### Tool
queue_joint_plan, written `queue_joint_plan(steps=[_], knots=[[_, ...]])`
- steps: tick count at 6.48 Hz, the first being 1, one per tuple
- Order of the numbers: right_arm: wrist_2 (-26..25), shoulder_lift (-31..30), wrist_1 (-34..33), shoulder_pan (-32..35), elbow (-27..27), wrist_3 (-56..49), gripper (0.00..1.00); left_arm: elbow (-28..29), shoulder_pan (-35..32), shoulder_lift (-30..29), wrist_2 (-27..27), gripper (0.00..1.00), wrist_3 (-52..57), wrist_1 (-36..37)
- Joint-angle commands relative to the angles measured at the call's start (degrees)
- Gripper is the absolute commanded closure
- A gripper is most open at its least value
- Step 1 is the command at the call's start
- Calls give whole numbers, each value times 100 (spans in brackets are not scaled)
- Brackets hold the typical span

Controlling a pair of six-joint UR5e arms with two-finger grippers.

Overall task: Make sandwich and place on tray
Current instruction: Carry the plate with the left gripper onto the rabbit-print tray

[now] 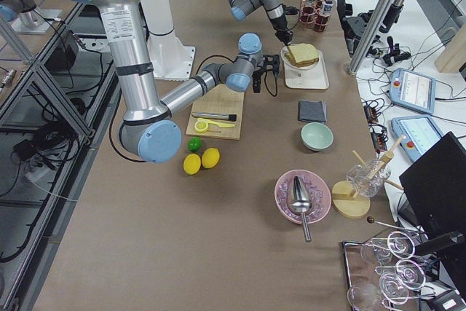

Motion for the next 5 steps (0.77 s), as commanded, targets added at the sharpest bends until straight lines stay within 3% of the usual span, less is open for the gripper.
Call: queue_joint_plan(steps=[1, 5], knots=[[-8, 41, 10, -4, -50, -2, 1, 847, -52, -232, 180, 100, -146, -505], [-35, 94, 28, 57, -243, -186, 1, 1105, -17, -339, 268, 100, -121, -525]])
